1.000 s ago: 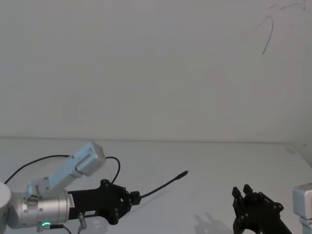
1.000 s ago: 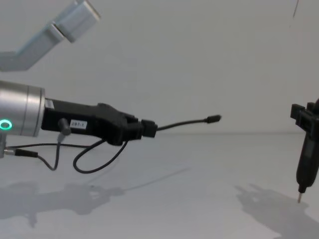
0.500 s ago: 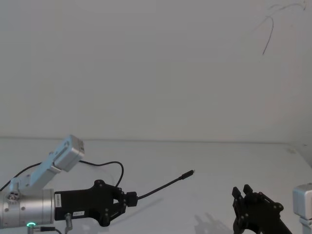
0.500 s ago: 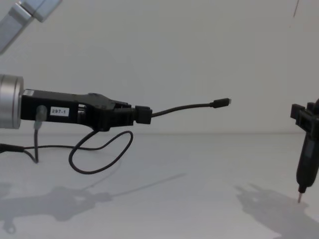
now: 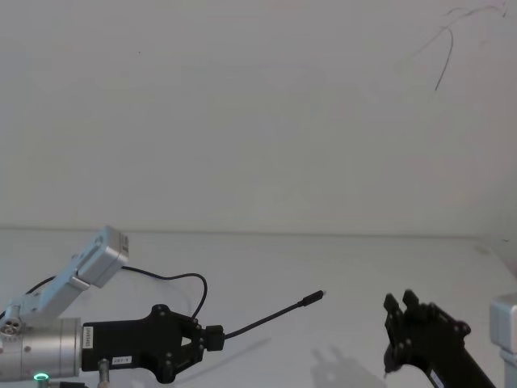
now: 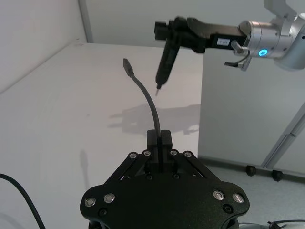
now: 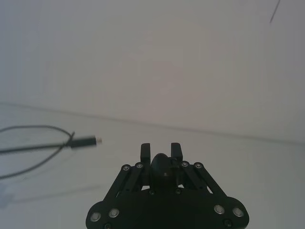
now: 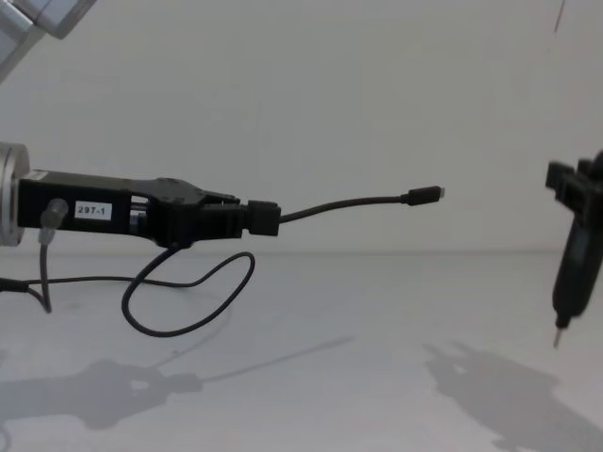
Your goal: Pick up the data cable with the one hand.
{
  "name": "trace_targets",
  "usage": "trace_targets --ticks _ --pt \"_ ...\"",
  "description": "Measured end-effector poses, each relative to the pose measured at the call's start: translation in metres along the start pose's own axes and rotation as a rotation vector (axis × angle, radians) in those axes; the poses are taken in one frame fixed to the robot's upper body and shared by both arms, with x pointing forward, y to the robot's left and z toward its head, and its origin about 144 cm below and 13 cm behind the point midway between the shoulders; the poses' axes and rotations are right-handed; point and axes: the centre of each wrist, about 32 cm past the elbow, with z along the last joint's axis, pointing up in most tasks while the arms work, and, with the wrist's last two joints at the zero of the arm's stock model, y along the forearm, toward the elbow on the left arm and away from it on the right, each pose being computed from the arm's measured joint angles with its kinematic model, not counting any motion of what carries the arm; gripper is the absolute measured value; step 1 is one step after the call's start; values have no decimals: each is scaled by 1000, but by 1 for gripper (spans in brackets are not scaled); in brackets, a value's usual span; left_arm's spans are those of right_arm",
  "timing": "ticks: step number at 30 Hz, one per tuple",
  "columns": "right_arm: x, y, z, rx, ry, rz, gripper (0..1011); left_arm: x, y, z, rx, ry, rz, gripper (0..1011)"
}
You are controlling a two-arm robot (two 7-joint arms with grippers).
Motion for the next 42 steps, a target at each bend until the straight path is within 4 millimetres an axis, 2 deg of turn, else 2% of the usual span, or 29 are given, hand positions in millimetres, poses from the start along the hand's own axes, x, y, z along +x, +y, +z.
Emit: trace_targets --ticks 20,42 --pt "-12 31 51 237 9 74 251 -1 3 -1 -5 12 -21 41" --pt "-20 41 66 255 38 129 251 -1 3 -1 -6 15 -25 41"
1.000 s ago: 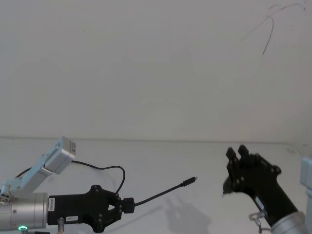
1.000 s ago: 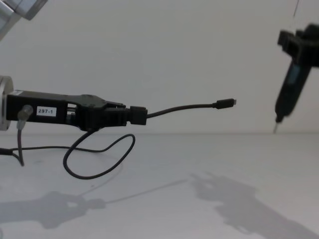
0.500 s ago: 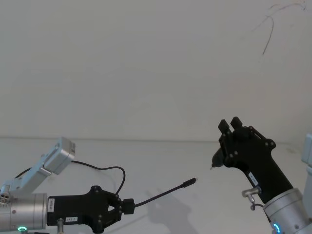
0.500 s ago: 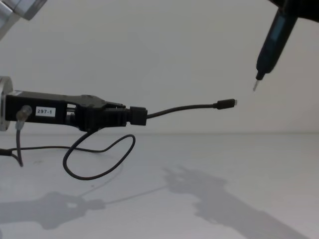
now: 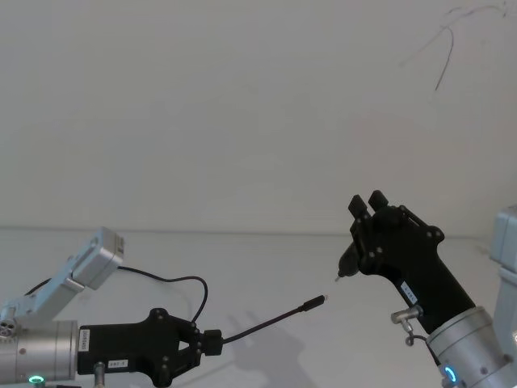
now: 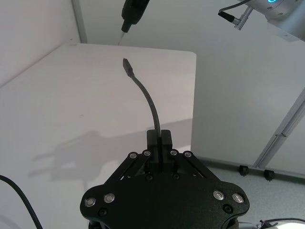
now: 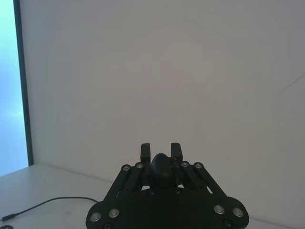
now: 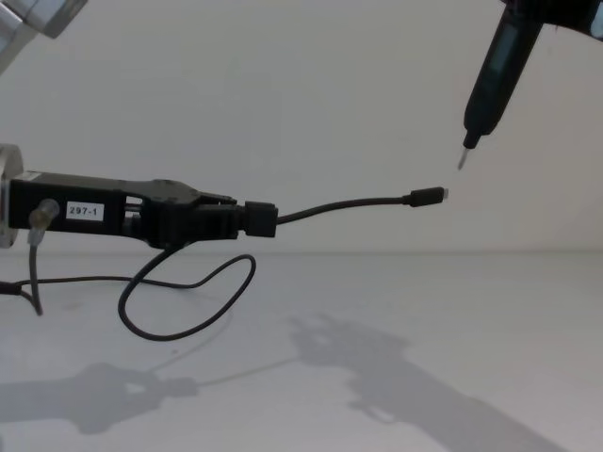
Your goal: Pick up the data cable with the one hand.
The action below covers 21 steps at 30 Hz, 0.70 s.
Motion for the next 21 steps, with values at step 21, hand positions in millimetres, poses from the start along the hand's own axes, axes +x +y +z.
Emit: trace_targets --ticks 21 --pt "-7 -2 -2 -43 29 57 251 0 0 0 0 0 0 41"
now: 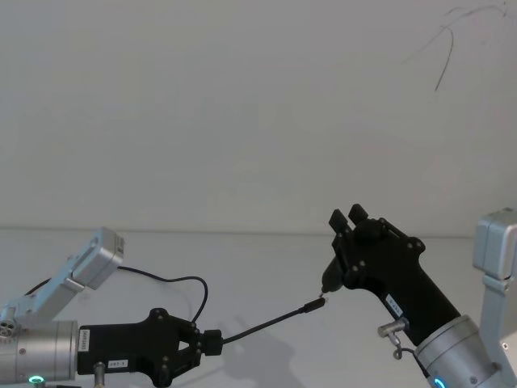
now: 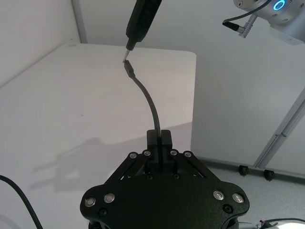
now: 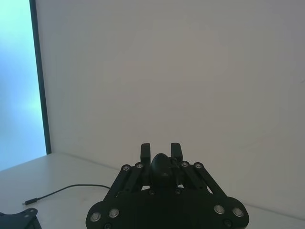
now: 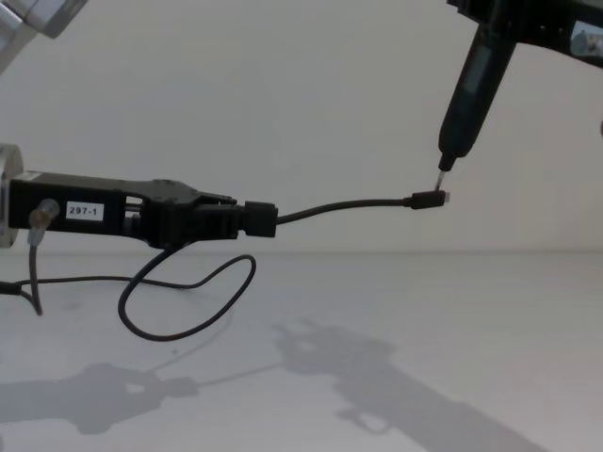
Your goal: Pick up the data cable with the one hand.
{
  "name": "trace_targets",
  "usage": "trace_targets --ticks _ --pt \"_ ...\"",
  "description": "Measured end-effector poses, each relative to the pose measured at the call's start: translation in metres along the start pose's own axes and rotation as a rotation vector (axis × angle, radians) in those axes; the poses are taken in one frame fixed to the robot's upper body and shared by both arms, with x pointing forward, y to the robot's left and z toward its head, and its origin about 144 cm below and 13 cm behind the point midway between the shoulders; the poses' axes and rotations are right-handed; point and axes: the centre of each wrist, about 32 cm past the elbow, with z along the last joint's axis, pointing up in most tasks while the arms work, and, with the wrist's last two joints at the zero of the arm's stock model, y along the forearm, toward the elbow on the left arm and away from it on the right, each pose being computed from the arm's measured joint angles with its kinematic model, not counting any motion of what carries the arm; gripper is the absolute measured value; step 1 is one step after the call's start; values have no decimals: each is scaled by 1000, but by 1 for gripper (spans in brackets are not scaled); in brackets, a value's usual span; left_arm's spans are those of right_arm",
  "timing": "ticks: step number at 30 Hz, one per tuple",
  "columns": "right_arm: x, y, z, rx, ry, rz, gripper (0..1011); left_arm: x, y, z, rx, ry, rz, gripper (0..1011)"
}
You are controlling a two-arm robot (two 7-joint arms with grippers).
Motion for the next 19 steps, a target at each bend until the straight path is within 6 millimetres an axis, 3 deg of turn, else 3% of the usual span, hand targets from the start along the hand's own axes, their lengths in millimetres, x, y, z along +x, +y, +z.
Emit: trace_targets --ticks 19 --pt "3 -2 0 -6 -7 4 251 0 0 0 0 0 0 40"
